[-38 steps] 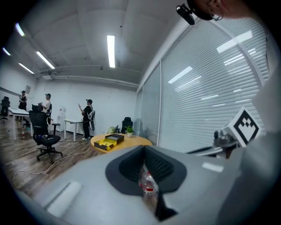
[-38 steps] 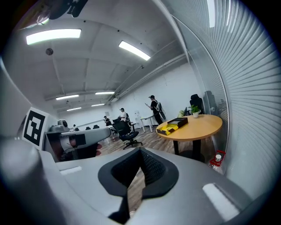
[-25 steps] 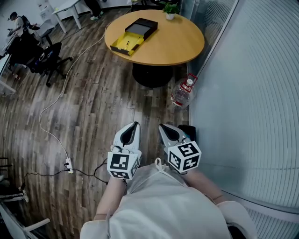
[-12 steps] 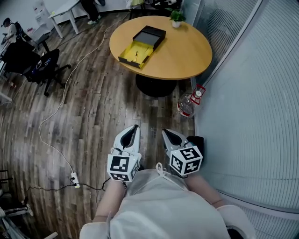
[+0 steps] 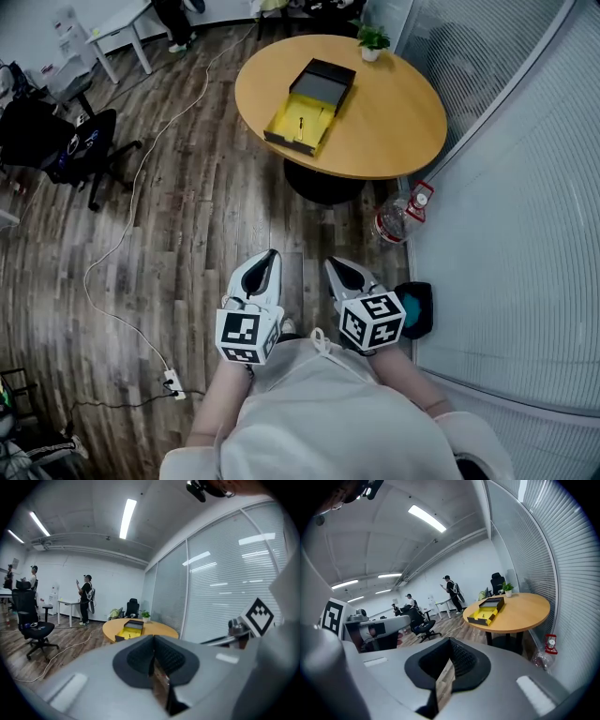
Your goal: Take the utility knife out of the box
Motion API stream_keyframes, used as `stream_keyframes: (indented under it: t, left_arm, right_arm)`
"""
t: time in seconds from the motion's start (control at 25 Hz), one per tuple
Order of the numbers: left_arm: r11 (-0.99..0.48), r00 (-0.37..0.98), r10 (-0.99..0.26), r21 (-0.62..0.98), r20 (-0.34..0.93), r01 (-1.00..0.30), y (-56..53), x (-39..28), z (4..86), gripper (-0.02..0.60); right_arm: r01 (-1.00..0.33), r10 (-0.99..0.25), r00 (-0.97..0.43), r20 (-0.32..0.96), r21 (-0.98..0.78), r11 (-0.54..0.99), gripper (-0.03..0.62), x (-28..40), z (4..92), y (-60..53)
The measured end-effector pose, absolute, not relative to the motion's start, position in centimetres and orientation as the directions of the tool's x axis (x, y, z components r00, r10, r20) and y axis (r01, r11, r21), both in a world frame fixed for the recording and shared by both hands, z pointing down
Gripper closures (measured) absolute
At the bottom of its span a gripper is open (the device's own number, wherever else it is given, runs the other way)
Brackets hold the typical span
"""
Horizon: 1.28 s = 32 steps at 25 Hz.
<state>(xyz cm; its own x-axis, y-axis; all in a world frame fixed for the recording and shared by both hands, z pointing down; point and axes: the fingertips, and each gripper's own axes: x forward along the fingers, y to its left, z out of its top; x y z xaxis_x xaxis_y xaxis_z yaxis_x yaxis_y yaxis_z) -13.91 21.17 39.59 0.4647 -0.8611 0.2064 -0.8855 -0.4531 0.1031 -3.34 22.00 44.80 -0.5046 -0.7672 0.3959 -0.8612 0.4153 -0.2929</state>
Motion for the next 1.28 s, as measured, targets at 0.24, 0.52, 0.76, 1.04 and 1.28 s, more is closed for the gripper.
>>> stream_keyframes:
  t: [0.24,0.52,0.76,1.04,1.28]
  left_arm:
    - [-0.452,0.472,-0.853,0.134,0.224,-0.882,17.9,-18.5,40.7,0.575]
    - [-0.418,0.451,-0.857,0.174,0.251,-0.891,13.5,-21.5,42.4,0.575]
    - [-0.410,0.436,-0.864,0.149,0.254,-0.900,7.7,-22.2,42.3,0.575]
    - [-0.392,0.412,-0.873,0.127,0.261,-0.911,-2.4,-22.0,41.8,0.575]
    - [-0.428,0.443,-0.857,0.118,0.261,-0.896,-11.9,-19.0,42.0,0.575]
  right_arm:
    - [-0.865,-0.755,-0.501,0.423,-0.280,0.417,0.594,-8.4,45.6,18.5]
    - [-0.868,-0.733,-0.496,0.466,-0.273,0.414,0.594,-10.4,47.1,14.0]
    - [-0.861,-0.732,-0.509,0.452,-0.290,0.419,0.594,-10.9,47.3,7.3]
    - [-0.852,-0.726,-0.522,0.448,-0.310,0.422,0.594,-10.2,47.2,-3.1]
    - [-0.860,-0.731,-0.510,0.453,-0.281,0.426,0.594,-7.8,47.6,-13.0]
